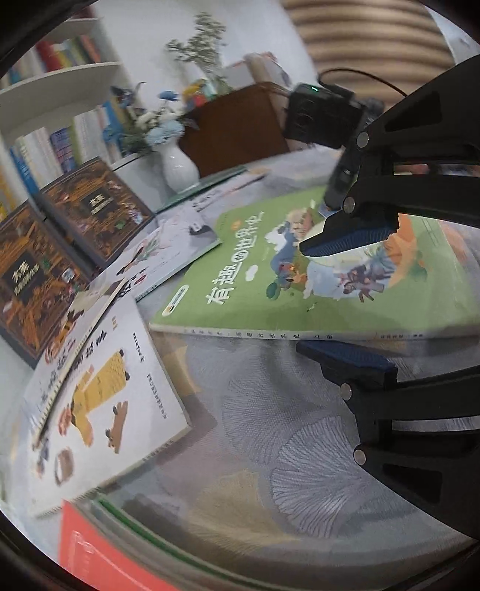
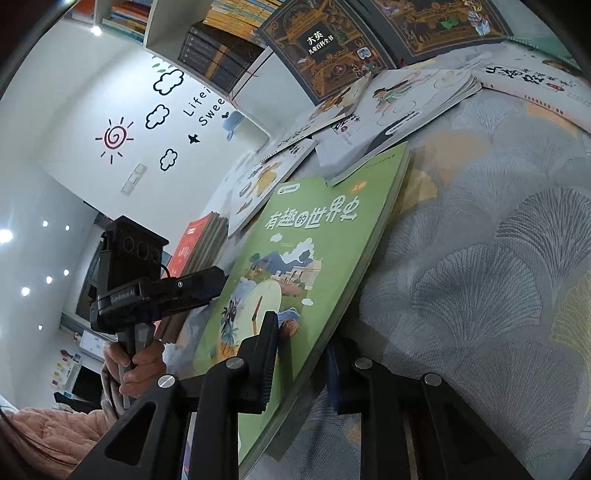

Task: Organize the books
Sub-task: 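Close both grippers on the green book edge and lift it upright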

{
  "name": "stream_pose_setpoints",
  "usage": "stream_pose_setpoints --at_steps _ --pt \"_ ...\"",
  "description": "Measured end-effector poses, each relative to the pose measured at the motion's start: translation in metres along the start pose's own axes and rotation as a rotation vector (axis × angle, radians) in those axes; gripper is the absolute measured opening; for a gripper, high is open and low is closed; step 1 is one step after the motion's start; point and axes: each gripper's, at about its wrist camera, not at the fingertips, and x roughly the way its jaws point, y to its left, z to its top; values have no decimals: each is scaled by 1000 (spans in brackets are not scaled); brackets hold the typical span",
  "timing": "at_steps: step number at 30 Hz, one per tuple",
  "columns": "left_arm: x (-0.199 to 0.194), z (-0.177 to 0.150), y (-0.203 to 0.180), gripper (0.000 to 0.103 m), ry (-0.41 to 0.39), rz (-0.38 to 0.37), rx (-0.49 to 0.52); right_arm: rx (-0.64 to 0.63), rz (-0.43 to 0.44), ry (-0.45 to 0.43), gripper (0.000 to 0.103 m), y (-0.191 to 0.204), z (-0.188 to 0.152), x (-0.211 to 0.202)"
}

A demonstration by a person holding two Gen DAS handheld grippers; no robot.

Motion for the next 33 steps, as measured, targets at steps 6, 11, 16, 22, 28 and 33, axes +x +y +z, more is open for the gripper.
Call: stream_pose_setpoints --at_steps 6,11,16,22,28,33 --pt "0 1 3 42 11 -31 -35 7 14 -4 20 -2 0 -2" --pt "3 4 4 42 51 -62 -38 9 18 -6 19 -2 1 -2" --pt "9 3 -7 44 149 -76 32 21 37 -9 19 -4 2 -4" --pt "14 -10 -18 44 231 -100 61 -40 -58 108 36 10 4 -16" --pt "21 -14 -19 43 256 -121 60 -46 -130 166 53 4 7 -39" --pt "25 -10 -5 31 264 -162 18 -17 -33 167 50 -16 12 -45"
